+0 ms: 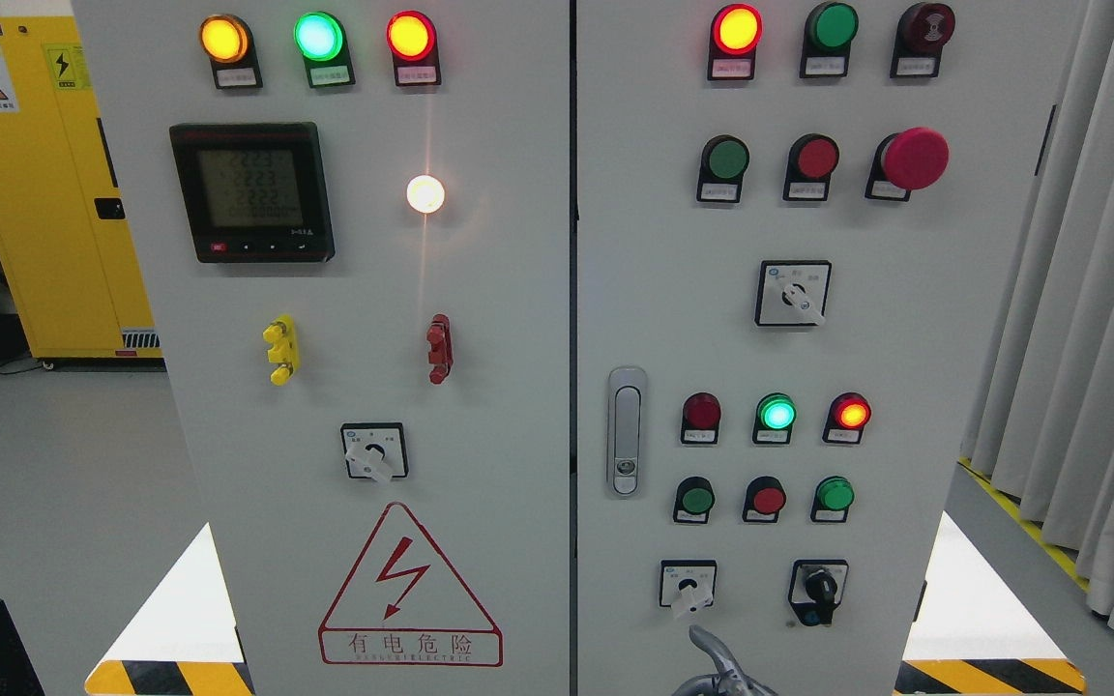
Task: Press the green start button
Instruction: 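Raise the right hand toward the lower green push button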
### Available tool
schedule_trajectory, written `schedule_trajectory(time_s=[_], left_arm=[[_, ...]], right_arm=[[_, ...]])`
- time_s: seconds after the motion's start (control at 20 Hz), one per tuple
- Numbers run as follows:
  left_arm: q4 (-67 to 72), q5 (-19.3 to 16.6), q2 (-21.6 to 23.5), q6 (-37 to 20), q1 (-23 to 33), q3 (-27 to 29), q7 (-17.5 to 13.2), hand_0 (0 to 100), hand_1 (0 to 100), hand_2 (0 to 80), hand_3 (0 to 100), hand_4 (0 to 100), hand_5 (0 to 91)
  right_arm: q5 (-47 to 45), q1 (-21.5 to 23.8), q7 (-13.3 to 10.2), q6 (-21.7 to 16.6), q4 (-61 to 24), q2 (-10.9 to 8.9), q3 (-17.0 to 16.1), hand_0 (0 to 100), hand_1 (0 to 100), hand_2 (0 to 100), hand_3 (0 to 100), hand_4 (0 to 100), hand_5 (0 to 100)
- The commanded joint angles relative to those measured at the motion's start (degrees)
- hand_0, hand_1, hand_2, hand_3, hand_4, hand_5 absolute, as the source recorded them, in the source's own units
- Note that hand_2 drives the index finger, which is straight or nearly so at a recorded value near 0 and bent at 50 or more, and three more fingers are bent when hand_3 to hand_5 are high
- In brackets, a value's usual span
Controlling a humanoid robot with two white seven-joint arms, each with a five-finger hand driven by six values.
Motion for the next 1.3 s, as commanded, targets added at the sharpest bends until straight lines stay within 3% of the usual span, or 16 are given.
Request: schedule_trajectory(time_s=[0.0, 0.3, 0.6, 0.8, 1.25], left_arm=[[0.0, 0.0, 0.0, 0.0, 0.0, 0.0, 0.0, 12, 56, 0.0, 0, 0, 0.0], [0.0, 0.0, 0.0, 0.0, 0.0, 0.0, 0.0, 12, 56, 0.0, 0, 0, 0.0], [0.0, 0.0, 0.0, 0.0, 0.0, 0.0, 0.0, 12, 56, 0.0, 0, 0, 0.0], [0.0, 0.0, 0.0, 0.0, 0.0, 0.0, 0.0, 12, 56, 0.0, 0, 0, 0.0], [0.0, 0.0, 0.0, 0.0, 0.0, 0.0, 0.0, 12, 56, 0.0, 0, 0, 0.0]], right_arm=[[10.2, -5.9, 0.6, 0.3, 1.4, 0.88, -4.1, 47, 88, 1, 100, 100, 100], [12.1, -8.7, 4.5, 0.4, 4.0, 0.79, -3.8, 53, 89, 1, 100, 100, 100], [12.2, -11.2, 4.8, 1.1, 6.4, 0.79, -3.9, 58, 88, 0, 98, 100, 100], [12.0, -13.1, 6.2, 1.5, 7.8, 0.79, -4.0, 59, 88, 0, 97, 100, 100], [11.6, -15.7, 6.2, 1.9, 10.3, 0.79, -4.7, 59, 87, 0, 96, 100, 99]])
